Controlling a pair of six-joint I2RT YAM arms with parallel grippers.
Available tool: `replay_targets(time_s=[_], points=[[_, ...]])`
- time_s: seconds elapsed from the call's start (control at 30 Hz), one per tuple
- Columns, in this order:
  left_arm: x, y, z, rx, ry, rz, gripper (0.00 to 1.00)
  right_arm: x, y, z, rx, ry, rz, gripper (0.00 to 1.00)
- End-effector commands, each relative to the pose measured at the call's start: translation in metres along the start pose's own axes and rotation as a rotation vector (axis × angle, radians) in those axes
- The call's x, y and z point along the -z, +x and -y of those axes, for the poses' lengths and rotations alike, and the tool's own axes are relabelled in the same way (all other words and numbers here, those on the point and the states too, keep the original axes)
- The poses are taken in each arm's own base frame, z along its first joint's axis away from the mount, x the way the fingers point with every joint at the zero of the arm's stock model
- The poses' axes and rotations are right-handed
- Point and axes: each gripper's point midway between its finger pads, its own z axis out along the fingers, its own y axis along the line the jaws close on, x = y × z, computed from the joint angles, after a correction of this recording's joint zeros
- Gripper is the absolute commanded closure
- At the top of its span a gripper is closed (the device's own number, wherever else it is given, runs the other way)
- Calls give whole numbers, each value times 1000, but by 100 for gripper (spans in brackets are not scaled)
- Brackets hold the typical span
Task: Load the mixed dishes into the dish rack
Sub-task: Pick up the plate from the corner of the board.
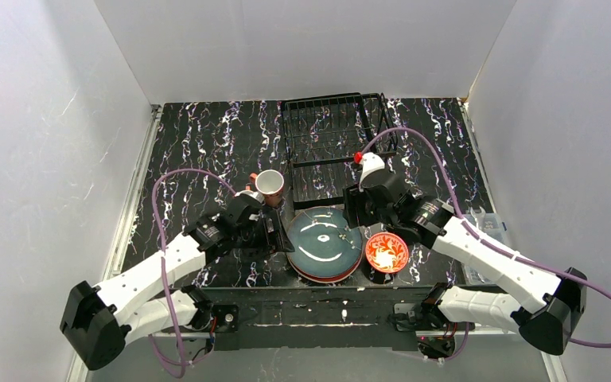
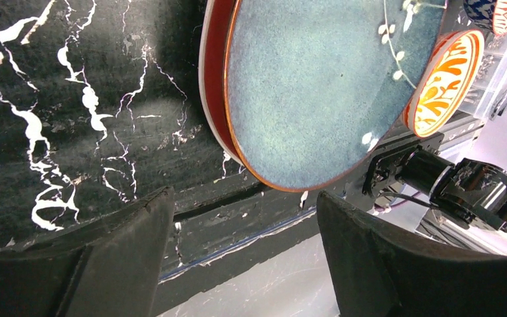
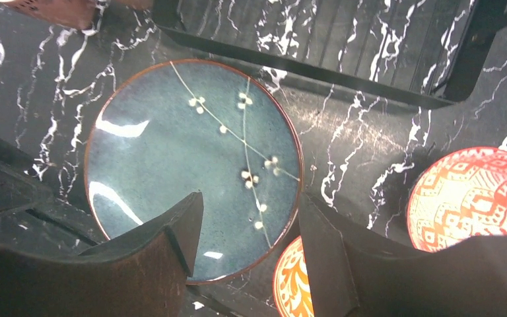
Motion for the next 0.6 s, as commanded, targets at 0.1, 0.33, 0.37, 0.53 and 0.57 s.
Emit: replay_targets(time_s=[0.1, 0.33, 0.37, 0.53, 0.57], points=[[-21, 1, 1, 36, 3, -16, 28, -9, 17, 17, -38, 77, -30, 37], [-37, 2, 1, 43, 13, -34, 40, -19, 40, 38, -99, 115, -94, 39], [-40, 2, 1, 42, 10, -35, 41, -21, 41, 41, -111, 112, -100, 40], [-48, 1, -2, 37, -2, -40, 48, -25, 48, 43, -151, 79, -122, 41], [-50, 2, -2, 36, -5, -43, 50, -26, 49, 43, -156, 74, -125, 41]])
